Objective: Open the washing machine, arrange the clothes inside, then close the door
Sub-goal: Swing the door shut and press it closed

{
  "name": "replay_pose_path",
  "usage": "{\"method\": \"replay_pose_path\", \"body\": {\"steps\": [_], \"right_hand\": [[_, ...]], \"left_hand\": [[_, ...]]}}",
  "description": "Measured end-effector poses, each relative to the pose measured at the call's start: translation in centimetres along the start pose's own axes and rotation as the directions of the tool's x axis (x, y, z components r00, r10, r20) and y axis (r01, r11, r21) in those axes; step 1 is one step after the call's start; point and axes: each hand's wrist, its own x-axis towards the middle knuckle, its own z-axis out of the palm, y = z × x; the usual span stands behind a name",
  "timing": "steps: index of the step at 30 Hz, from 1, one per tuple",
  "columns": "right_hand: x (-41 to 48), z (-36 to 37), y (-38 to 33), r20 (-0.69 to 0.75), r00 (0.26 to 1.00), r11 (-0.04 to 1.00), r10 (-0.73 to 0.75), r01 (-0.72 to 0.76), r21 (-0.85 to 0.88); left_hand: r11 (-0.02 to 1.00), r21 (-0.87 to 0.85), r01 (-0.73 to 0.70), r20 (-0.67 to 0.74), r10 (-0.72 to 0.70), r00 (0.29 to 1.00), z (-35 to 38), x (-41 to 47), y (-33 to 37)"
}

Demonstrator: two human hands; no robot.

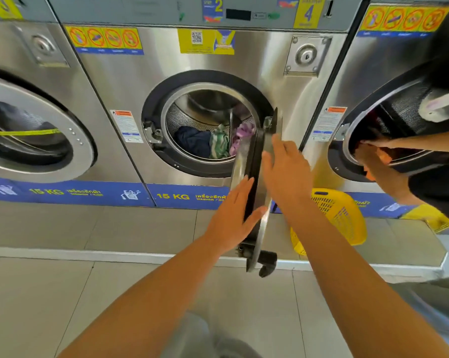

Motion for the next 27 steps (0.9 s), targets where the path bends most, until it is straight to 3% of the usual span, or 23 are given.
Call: {"method": "replay_pose_path", "body": {"steps": [9,13,19,27], "right_hand": [[3.9,5.1,-4.0,-0.051,0.94,0.939,-0.338,0.334,-0.081],[6.4,7.5,-6.1,0.013,0.914,0.909,-0.406,0.405,-0.101],[10.1,10.5,-10.5,0.042,0.935,0.926,-0.353,0.355,-0.129],[15.4,14.0,-15.2,0.043,0.967,0.951,-0.249,0.253,-0.175]], "left_hand": [[0.961,0.262,0.092,-0.238,-0.028,0.971,-7.2,0.8,-7.5],[0.9,0.399,0.176,-0.329,-0.039,0.943,-10.2,2.8,-10.2],[0.846,0.436,0.306,-0.396,-0.125,0.91,-13.6,6.6,-13.2],[0.846,0.442,0.299,-0.36,-0.138,0.923,-15.9,12.1,-18.5]]}}
